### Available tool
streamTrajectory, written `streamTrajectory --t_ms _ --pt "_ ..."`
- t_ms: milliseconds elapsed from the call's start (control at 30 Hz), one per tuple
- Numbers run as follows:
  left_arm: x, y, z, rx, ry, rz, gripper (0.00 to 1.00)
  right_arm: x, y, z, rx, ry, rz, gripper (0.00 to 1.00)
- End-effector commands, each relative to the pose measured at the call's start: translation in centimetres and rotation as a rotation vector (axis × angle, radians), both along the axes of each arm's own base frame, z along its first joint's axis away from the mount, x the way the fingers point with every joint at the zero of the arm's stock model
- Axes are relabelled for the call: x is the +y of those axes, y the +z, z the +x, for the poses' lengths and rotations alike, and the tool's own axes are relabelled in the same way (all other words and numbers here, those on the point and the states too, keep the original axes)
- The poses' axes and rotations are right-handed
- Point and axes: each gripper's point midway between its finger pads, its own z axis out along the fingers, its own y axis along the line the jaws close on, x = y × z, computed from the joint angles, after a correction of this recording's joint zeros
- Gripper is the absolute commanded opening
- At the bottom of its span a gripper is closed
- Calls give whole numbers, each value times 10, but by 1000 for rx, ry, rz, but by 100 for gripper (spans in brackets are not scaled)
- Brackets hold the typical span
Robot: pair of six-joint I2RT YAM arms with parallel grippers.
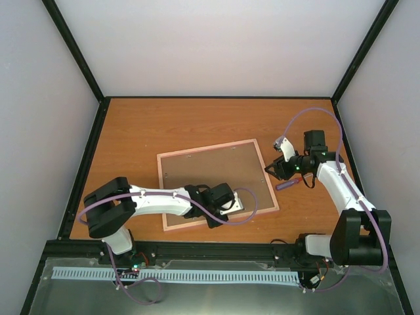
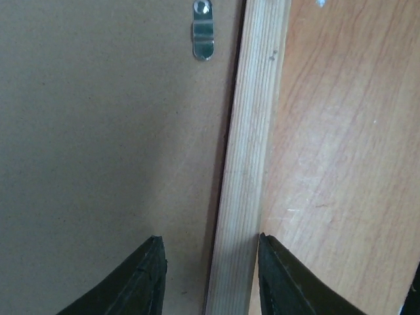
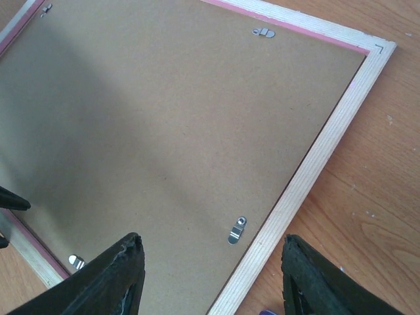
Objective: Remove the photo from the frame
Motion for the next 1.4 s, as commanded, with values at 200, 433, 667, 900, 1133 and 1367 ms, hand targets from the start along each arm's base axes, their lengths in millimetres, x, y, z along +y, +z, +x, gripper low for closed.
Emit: streamTrajectory --t_ms 200,433,667,900,1133,1367 --pt "10 -24 2 -34 7 88 29 3 3 -4 -43 39 2 57" --pt "7 -27 2 -36 -12 87 5 3 6 -7 -58 50 -2 57" --pt "-9 16 12 -93 2 -28 1 -6 14 -32 -182 195 -153 59" --pt "-25 68 35 -103 52 -181 1 -25 0 -78 -364 384 -401 77" --pt "-37 114 48 -55 55 -305 1 -27 -10 -93 -509 552 -582 82" --pt "-47 144 49 -39 21 -354 1 -21 11 -69 -707 606 -724 80"
